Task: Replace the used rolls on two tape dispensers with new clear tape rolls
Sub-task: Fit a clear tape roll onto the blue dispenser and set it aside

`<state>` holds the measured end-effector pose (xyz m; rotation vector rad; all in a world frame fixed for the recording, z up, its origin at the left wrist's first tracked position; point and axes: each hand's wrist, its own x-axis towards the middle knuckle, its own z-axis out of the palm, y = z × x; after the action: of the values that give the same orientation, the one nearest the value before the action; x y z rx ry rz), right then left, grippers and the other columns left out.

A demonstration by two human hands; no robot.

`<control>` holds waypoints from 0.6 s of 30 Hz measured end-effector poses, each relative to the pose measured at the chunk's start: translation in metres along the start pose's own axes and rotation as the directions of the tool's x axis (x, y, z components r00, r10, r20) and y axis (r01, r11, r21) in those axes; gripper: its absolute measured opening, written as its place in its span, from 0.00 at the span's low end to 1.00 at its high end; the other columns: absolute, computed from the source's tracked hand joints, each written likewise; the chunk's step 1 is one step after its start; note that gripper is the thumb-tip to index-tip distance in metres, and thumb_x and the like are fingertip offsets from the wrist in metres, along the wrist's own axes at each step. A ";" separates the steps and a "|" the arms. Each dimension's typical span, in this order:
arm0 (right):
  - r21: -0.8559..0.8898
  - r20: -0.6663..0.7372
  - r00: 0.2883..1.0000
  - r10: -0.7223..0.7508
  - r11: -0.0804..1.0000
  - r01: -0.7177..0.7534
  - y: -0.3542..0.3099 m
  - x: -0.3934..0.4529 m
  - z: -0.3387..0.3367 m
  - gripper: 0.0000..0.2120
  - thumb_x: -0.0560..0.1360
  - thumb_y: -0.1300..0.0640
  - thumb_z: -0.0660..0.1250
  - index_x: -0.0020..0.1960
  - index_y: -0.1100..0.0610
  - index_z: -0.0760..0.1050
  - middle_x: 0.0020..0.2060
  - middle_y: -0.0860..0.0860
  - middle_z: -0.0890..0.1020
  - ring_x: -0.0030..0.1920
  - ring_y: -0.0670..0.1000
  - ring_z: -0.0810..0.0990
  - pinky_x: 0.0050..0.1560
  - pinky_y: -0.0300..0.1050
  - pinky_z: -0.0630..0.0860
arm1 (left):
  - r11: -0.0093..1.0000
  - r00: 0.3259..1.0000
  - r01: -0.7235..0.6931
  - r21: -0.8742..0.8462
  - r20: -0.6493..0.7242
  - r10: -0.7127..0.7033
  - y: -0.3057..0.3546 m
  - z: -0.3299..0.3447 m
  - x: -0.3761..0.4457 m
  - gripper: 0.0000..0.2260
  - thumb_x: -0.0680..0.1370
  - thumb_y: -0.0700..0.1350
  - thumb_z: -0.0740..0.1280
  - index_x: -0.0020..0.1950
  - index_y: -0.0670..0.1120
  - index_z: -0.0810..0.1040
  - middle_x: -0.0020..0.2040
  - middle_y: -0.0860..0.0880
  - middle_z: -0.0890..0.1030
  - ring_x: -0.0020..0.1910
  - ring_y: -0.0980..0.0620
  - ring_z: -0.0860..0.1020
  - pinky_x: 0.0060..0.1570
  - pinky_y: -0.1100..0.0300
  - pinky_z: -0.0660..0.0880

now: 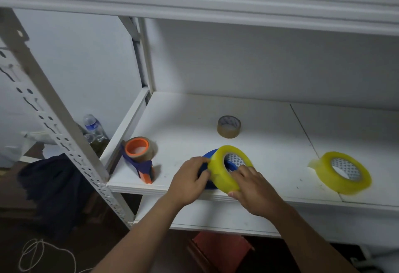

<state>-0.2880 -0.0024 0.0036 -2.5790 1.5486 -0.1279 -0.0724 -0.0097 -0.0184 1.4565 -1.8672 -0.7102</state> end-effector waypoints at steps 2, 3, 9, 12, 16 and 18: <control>-0.014 0.007 1.000 0.018 1.000 -0.018 -0.003 -0.001 0.000 0.23 0.74 0.43 0.65 0.63 0.53 0.69 0.58 0.51 0.72 0.58 0.55 0.70 0.57 0.48 0.68 | 0.993 0.997 -0.076 0.086 0.025 0.074 -0.003 0.000 -0.002 0.17 0.76 0.54 0.56 0.63 0.53 0.73 0.60 0.55 0.77 0.59 0.55 0.72 0.57 0.59 0.70; -0.022 0.012 1.000 0.028 0.999 -0.028 -0.005 -0.001 0.000 0.23 0.74 0.43 0.65 0.64 0.53 0.69 0.58 0.51 0.72 0.59 0.54 0.70 0.57 0.48 0.68 | 0.988 0.995 -0.101 0.113 0.025 0.099 -0.003 0.000 -0.003 0.17 0.77 0.53 0.56 0.64 0.52 0.72 0.60 0.54 0.77 0.59 0.55 0.72 0.57 0.60 0.70; -0.018 0.045 0.993 0.106 0.994 -0.106 -0.013 0.002 -0.004 0.25 0.75 0.42 0.64 0.68 0.51 0.65 0.61 0.50 0.71 0.59 0.52 0.69 0.54 0.47 0.69 | 0.982 0.996 -0.086 0.171 0.002 0.087 -0.005 0.001 -0.008 0.27 0.76 0.57 0.49 0.70 0.46 0.68 0.64 0.49 0.76 0.63 0.51 0.72 0.61 0.58 0.68; -0.009 0.052 0.986 0.158 0.987 -0.158 -0.015 0.005 -0.003 0.27 0.75 0.43 0.63 0.70 0.50 0.62 0.63 0.50 0.69 0.61 0.52 0.69 0.56 0.46 0.70 | 0.966 0.998 -0.069 0.248 0.027 0.064 -0.008 0.007 -0.001 0.25 0.79 0.56 0.50 0.73 0.48 0.65 0.71 0.48 0.72 0.70 0.49 0.68 0.70 0.54 0.63; -0.018 0.038 0.971 0.236 0.972 -0.236 -0.017 0.016 -0.003 0.27 0.76 0.41 0.62 0.70 0.50 0.62 0.64 0.51 0.69 0.61 0.53 0.69 0.56 0.48 0.71 | 0.957 0.993 -0.034 0.287 0.117 0.000 0.000 0.007 0.023 0.24 0.81 0.56 0.47 0.75 0.48 0.62 0.76 0.50 0.65 0.77 0.52 0.58 0.76 0.52 0.50; -0.023 0.046 0.963 0.264 0.964 -0.263 -0.017 0.021 -0.004 0.27 0.76 0.41 0.62 0.70 0.51 0.61 0.64 0.51 0.69 0.62 0.53 0.69 0.56 0.48 0.71 | 0.965 0.986 -0.017 0.263 0.163 -0.027 0.001 0.004 0.034 0.23 0.83 0.56 0.47 0.75 0.49 0.62 0.76 0.51 0.65 0.77 0.53 0.56 0.77 0.50 0.47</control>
<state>-0.2644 -0.0133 0.0103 -2.3389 1.8621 -0.0244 -0.0819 -0.0421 -0.0145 1.6086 -2.1535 -0.6190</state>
